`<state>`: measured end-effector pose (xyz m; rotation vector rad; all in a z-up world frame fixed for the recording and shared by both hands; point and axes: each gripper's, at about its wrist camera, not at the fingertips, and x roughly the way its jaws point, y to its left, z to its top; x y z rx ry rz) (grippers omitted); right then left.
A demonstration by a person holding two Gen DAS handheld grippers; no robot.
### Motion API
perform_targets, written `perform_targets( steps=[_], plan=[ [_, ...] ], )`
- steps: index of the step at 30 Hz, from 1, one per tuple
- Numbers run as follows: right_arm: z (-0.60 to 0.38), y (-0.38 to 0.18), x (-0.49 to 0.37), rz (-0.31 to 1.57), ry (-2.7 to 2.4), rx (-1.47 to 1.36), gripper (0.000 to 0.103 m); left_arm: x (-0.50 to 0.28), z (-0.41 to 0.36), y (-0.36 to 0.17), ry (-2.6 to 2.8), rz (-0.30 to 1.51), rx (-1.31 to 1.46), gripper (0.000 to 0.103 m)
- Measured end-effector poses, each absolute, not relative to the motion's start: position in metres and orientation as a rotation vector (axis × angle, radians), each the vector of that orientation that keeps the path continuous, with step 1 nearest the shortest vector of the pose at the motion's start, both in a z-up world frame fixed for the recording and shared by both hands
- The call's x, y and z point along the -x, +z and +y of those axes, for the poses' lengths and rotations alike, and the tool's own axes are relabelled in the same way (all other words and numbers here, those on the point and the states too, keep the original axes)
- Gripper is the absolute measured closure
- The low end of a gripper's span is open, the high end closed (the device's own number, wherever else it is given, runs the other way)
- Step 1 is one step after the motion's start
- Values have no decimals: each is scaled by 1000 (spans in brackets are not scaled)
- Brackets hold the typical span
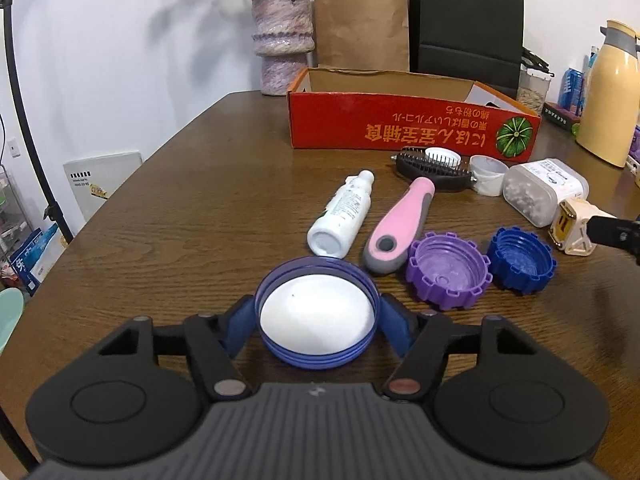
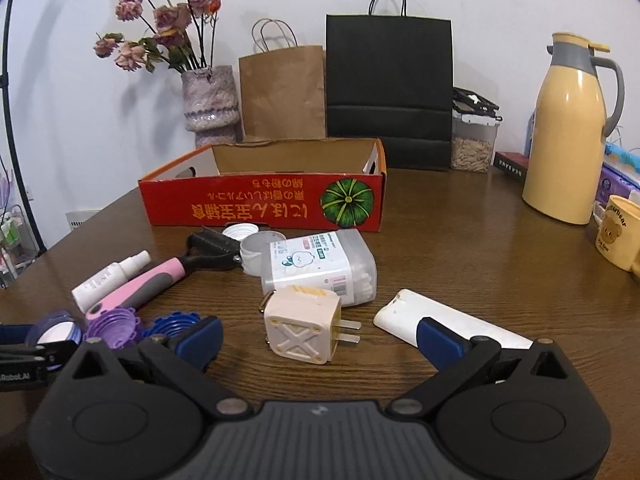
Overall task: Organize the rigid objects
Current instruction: 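Grasp the blue-rimmed white lid with the left tool while the right tool grasps the white plug adapter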
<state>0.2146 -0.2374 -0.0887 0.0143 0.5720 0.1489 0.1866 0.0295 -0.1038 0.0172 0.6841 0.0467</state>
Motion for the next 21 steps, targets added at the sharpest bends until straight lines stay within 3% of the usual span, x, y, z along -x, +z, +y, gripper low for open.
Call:
perform_targets(
  steps=[13,21],
  plan=[
    [-231,-103,-245,619,95,14,3,-186,33,-100,53,654,-11,35],
    [-230,-107,-252,619,94,1,13,-182,37,-96,57,641,4,35]
  ],
)
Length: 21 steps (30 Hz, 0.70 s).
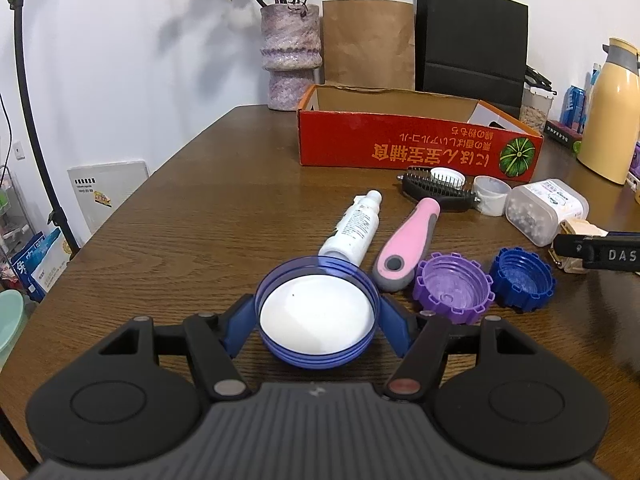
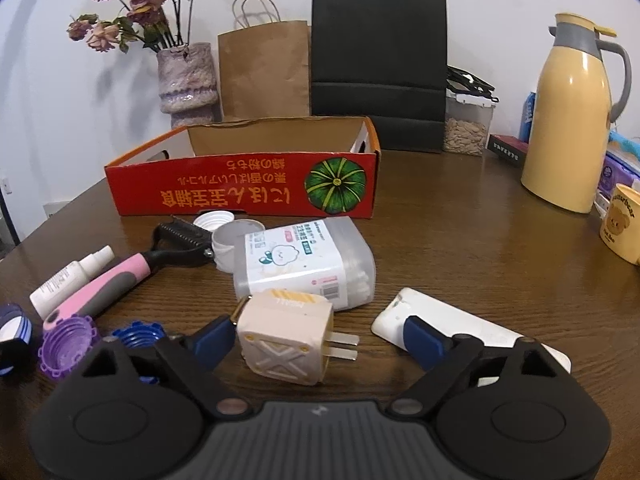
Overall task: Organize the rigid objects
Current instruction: 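Carry the lid and plug adapter over the cardboard box with both tools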
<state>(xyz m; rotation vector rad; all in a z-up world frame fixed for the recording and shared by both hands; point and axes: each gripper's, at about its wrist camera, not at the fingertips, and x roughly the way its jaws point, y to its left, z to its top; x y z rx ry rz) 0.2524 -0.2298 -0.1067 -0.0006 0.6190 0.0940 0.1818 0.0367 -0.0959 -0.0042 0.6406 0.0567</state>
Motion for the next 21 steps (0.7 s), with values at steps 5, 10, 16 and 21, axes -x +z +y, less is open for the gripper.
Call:
perform_targets(
  steps=[5,10,16,21],
  plan=[
    [-226,-108,-253,632,123,13,39,-178,39,-93,56,631,10,35],
    [-227,-109,-250,636,152,-7,44,-174,41,-87,62,616,15,35],
    [-229,-101,-241,599,163,-30,44,-173,40,-77,62,595,8,35],
    [-228,-89,-236,572,184,-36,44,-174,37,-66,63,566,-1,35]
  ],
)
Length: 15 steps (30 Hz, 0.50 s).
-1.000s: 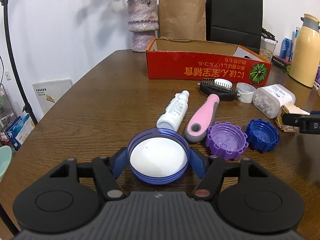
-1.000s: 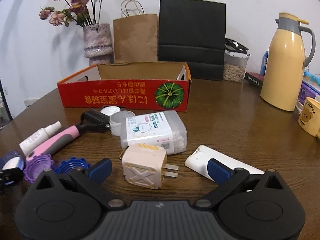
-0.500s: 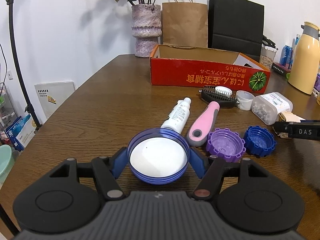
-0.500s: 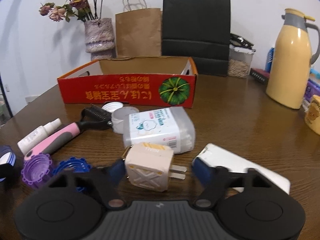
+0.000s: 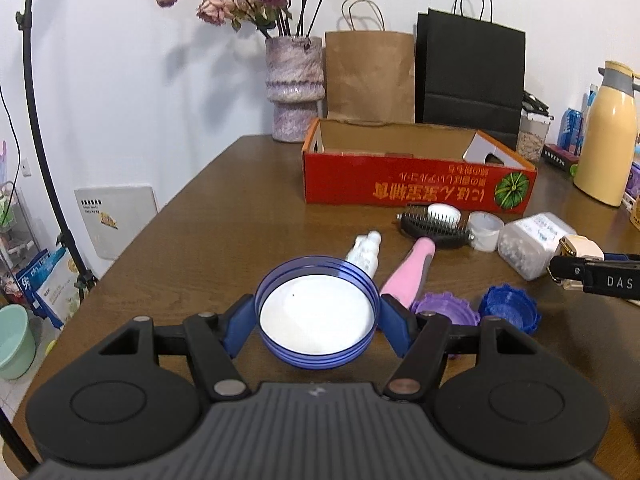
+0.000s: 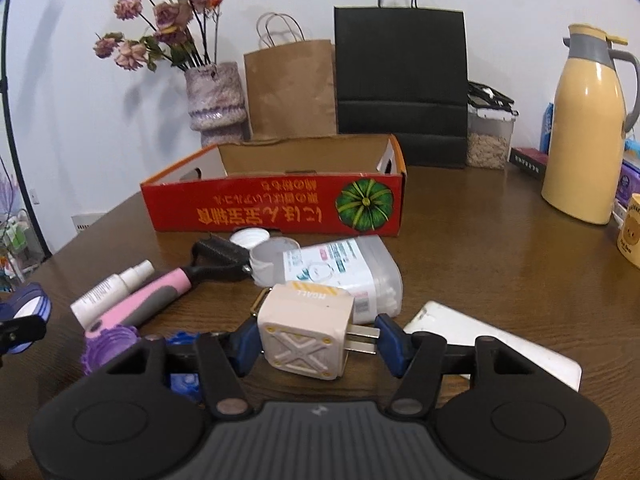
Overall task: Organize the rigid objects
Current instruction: 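Carry the lid and plug adapter over the cardboard box with both tools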
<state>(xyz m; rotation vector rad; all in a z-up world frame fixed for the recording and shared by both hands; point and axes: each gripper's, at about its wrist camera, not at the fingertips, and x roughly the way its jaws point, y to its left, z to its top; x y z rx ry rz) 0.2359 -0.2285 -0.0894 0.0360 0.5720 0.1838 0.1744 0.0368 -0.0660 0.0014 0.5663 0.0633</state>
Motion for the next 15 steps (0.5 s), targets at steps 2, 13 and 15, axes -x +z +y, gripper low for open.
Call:
perform_targets(
  steps=[2,13,15],
  plan=[
    [-228,-83,-235,559,188,-35,44,-176,36,-60,63,553,-3,35],
    [-225,-51,-246,485,211,-31,44,-206,25,-28,52,492,-10,35],
    [-223,-46,-251,474,217,-29,44,-213,22,-23,49,479,-13,35]
  ],
)
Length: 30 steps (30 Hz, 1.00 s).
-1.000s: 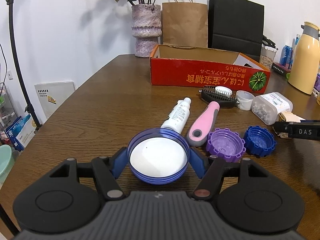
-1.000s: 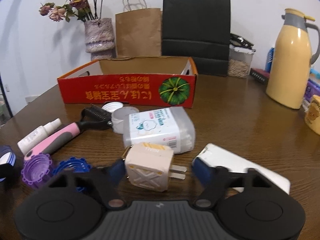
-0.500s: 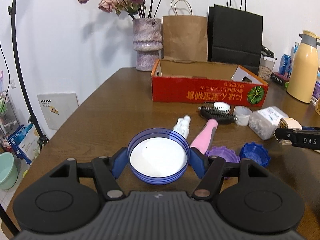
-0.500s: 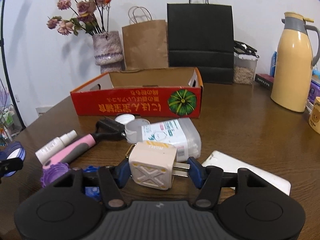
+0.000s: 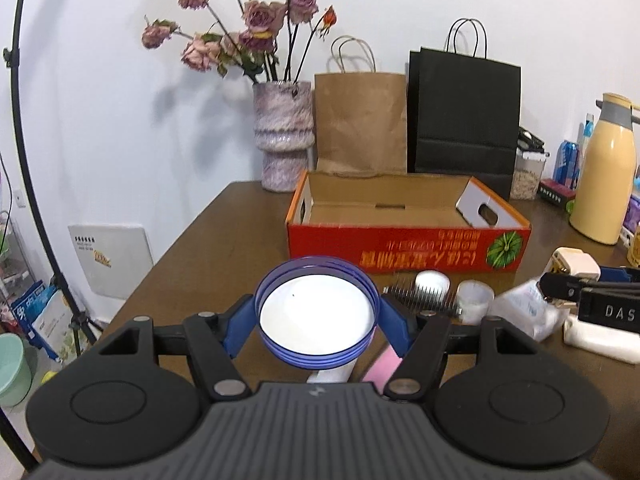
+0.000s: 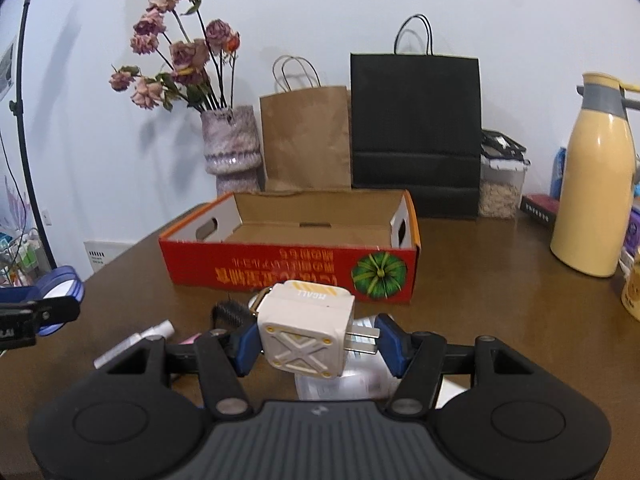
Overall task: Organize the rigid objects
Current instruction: 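Carry the lid and plug adapter over the cardboard box with both tools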
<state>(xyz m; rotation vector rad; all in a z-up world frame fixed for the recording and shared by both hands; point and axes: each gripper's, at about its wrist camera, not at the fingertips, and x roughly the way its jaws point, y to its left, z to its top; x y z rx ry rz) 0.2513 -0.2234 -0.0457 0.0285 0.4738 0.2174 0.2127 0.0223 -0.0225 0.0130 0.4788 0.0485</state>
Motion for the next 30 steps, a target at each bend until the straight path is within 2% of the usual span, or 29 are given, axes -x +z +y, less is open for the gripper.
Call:
perform_targets(
  steps=[30],
  plan=[
    [-193,-7,-379,413,210,-44,44,-360,-5,15,60,407,16,35]
  ],
)
